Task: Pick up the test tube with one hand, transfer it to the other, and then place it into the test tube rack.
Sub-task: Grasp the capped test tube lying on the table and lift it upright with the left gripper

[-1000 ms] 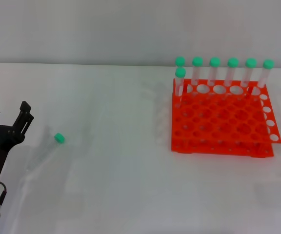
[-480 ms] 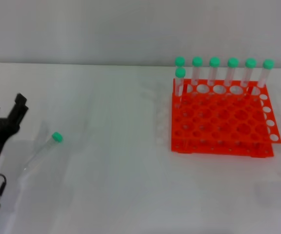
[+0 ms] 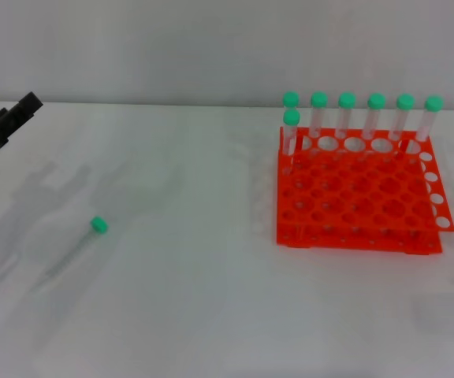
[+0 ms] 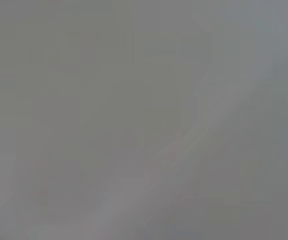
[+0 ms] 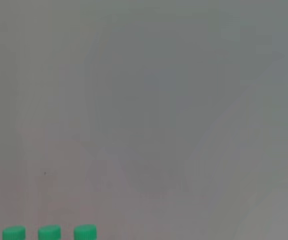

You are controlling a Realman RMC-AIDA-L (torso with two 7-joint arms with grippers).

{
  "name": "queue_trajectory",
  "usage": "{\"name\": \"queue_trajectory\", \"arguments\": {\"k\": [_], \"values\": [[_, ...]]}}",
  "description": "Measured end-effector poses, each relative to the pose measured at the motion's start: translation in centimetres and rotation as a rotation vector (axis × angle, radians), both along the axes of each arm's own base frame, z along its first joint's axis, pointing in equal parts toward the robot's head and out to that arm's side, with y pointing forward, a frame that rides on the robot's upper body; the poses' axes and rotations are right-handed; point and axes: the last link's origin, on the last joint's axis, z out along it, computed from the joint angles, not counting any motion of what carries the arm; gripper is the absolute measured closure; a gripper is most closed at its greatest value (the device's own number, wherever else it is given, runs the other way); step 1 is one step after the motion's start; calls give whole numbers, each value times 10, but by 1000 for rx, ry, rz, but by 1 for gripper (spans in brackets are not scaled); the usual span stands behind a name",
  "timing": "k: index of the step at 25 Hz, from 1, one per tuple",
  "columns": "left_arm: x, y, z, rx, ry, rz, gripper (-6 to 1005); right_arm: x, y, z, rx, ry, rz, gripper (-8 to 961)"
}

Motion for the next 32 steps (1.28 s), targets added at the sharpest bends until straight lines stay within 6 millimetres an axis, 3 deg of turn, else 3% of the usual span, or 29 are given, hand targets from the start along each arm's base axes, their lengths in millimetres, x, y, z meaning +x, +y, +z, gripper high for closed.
{"name": "queue_trajectory", "arguments": {"k": [6,11,20,24,27,32], "values": [[10,10,35,-294,67,-23,120,0,0,0,0,-2,2,95],[21,9,49,-492,137,-24,120,0,1,1,-1,-6,1,95],[45,11,77,-808,386,190,120,-2,4,1,-1,-6,7,96],[50,13,73,-928,476,293,119,0,4,-1,-10,-7,-6,96],[48,16,55,-1012,604,413,119,1,4,-1,-14,-7,-12,96],[51,22,33,-1026,694,454,122,1,4,-1,-16,-6,-13,96]]}}
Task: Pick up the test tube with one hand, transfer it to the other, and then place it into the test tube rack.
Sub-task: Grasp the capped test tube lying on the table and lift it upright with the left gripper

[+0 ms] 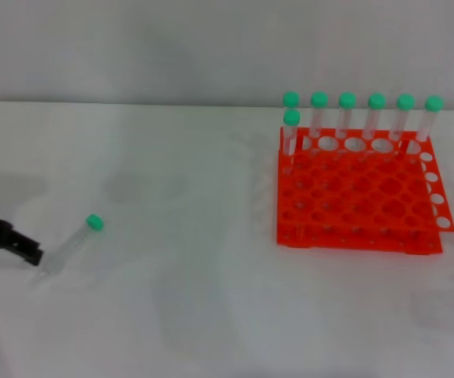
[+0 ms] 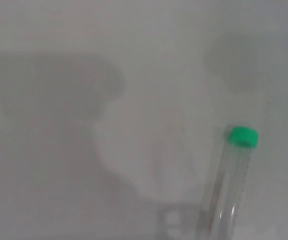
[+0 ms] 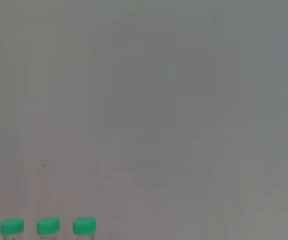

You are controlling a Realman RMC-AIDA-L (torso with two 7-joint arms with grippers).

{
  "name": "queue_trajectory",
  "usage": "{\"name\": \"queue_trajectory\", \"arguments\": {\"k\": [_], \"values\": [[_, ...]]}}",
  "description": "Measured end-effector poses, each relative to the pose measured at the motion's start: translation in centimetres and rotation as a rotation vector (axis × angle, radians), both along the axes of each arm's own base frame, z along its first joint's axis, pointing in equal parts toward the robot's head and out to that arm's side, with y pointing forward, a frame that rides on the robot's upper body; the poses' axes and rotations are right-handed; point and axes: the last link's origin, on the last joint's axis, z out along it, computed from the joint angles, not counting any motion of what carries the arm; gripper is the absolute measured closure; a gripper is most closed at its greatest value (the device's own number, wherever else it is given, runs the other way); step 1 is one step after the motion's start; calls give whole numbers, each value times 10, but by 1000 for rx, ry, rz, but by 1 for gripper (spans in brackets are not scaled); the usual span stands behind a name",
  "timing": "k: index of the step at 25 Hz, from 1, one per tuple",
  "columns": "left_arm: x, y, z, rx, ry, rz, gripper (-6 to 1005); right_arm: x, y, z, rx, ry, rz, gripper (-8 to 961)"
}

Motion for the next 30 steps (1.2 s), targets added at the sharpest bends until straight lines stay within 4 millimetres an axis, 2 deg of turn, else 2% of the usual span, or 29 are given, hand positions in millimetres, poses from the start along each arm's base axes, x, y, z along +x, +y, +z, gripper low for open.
{"name": "queue_trajectory", "arguments": {"k": [1,3,8,18,23,30], "values": [[0,0,0,0,0,0,122,0,0,0,-1,0,-1,96],[8,7,-19,-14,12,-31,123,1,0,-1,-5,0,-7,96],[12,13,-38,-58,44,-63,134,2,0,-1,-9,2,-15,97],[12,16,-47,-79,62,-76,220,2,0,-1,-10,4,-15,97],[15,15,-56,-147,135,-120,417,2,0,-1,-10,4,-15,97],[22,22,-59,-155,174,-166,492,2,-1,-2,-10,6,-16,98]]}}
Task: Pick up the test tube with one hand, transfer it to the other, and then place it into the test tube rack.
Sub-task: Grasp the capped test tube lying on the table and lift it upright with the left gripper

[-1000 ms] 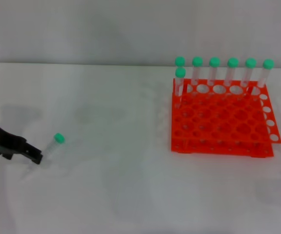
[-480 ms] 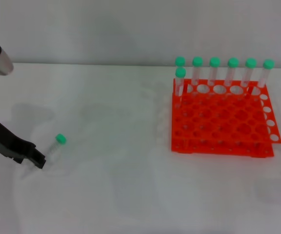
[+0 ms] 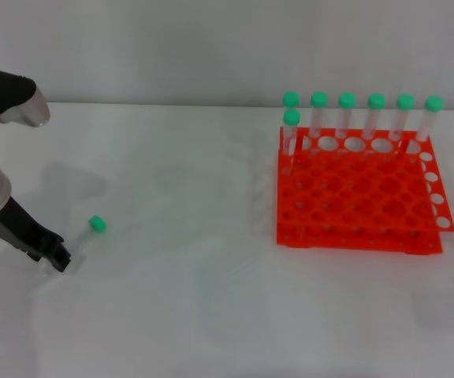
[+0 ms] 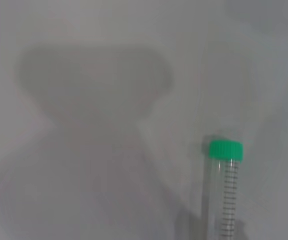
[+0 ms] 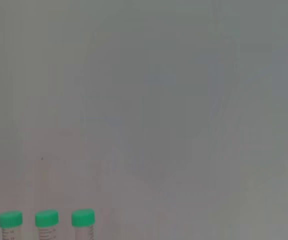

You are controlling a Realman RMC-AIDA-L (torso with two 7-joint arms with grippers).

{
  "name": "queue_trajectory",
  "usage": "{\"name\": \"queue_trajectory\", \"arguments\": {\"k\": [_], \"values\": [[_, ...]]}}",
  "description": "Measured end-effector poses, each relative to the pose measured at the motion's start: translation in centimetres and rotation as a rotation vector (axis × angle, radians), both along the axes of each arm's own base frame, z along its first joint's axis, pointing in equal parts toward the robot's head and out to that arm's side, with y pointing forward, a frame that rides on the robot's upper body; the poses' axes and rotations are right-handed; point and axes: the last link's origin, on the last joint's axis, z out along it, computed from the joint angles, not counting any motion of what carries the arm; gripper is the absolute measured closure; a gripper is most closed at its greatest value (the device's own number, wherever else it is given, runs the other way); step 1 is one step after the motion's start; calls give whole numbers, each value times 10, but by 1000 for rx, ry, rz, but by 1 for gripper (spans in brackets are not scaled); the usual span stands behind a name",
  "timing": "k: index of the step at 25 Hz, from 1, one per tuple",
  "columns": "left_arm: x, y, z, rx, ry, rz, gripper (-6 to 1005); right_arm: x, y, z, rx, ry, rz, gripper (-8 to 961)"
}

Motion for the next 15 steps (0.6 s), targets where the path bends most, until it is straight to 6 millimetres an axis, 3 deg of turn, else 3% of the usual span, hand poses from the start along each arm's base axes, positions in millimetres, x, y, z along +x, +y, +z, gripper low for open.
{"name": "queue_trajectory", "arguments": {"k": [15], "values": [[1,-3,-8,-53,41,-17,594,-2,0,-2,-3,6,4,98]]}}
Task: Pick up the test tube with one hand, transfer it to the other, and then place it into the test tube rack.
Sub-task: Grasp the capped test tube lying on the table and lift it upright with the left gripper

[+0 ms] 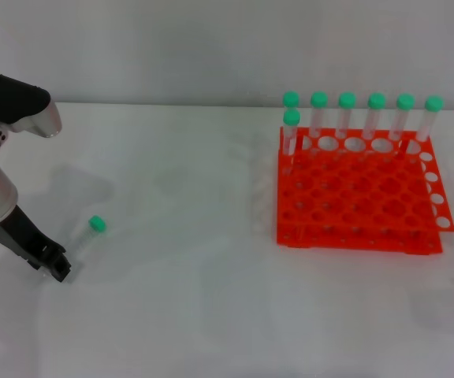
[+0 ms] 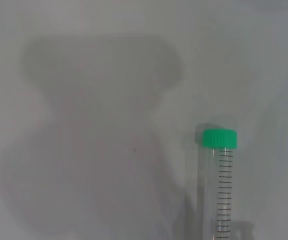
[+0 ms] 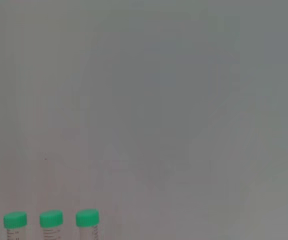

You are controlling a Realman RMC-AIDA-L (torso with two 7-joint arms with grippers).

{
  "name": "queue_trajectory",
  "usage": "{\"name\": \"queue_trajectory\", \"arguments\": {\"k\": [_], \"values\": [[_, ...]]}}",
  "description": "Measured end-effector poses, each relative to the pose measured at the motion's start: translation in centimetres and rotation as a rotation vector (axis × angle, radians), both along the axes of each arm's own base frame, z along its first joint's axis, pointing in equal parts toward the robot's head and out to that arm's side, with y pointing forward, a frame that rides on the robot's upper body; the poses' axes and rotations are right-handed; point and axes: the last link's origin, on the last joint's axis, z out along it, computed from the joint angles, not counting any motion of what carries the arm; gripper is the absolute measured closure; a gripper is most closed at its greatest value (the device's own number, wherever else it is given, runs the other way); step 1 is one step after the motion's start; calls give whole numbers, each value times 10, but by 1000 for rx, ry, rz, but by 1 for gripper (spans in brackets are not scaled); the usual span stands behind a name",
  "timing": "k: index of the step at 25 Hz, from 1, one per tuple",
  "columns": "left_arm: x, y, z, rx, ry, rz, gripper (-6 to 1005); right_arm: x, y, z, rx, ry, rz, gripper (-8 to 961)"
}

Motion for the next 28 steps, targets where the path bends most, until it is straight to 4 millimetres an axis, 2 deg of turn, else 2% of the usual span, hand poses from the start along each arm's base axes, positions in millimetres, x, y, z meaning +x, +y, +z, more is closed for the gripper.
{"name": "queue_trajectory", "arguments": {"k": [8,16,21,28], "values": [[0,2,-3,4,0,-4,633,0,0,0,0,11,-1,99],[6,6,-5,1,-2,-22,806,0,0,0,-3,15,0,99],[10,11,-5,26,-9,-47,805,1,-1,0,2,17,-4,99],[20,26,-5,156,-72,-148,805,1,-1,0,-1,30,-5,100]]}}
